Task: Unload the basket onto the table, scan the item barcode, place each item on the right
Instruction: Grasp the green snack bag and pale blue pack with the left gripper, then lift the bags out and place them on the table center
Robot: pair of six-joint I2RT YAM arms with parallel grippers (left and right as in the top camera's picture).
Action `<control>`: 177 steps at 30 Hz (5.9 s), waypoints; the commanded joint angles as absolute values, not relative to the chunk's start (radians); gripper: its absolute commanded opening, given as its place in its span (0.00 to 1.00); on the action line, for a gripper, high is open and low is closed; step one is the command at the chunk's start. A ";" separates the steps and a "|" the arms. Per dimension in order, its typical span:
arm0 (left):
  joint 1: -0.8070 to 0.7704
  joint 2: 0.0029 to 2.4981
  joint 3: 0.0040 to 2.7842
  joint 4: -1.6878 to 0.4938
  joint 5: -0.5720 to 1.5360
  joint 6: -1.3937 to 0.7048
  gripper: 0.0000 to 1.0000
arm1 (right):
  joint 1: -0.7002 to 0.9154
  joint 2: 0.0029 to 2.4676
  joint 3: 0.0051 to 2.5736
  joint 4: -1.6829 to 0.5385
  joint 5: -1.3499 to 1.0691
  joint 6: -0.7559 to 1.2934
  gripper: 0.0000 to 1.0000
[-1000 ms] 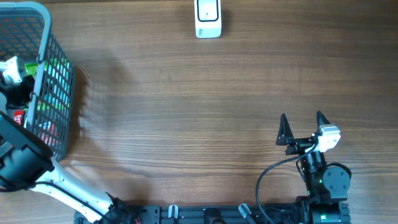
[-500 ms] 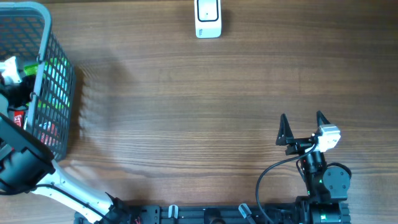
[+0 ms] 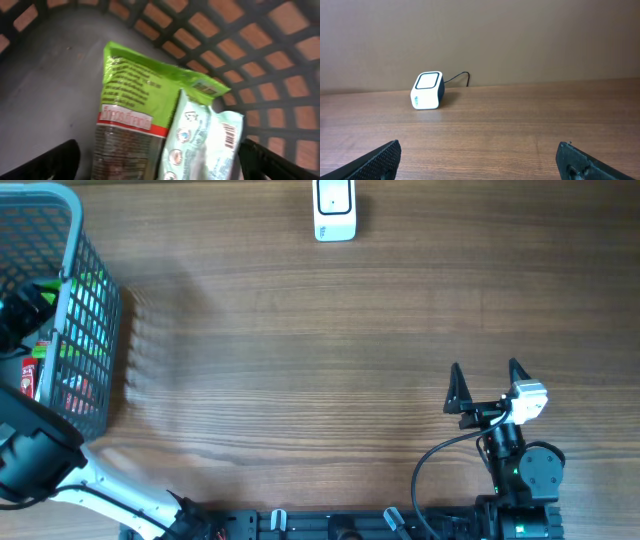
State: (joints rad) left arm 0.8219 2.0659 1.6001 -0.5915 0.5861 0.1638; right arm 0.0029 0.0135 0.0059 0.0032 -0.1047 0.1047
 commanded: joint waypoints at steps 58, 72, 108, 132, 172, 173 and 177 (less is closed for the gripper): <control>0.622 2.003 1.567 -0.534 0.072 0.358 0.67 | -0.001 0.005 0.005 0.007 -0.112 0.105 1.00; 0.704 2.014 1.567 -0.585 0.259 0.251 1.00 | -0.001 0.005 0.005 0.007 -0.112 0.105 1.00; 0.713 2.127 1.605 -0.587 0.348 0.319 0.05 | -0.001 0.005 0.005 0.007 -0.112 0.105 1.00; 0.675 1.293 1.701 -0.635 0.365 -0.315 0.04 | -0.001 0.005 0.005 0.007 -0.112 0.105 0.99; -0.706 1.959 1.175 -0.169 0.334 -0.751 0.11 | -0.001 0.005 0.005 0.007 -0.112 0.105 1.00; -0.713 1.960 1.175 -0.172 0.334 -0.761 0.23 | -0.001 0.005 0.005 0.007 -0.112 0.106 1.00; -0.729 1.959 1.176 -0.175 0.331 -0.768 0.64 | -0.001 0.005 0.005 0.007 -0.112 0.105 1.00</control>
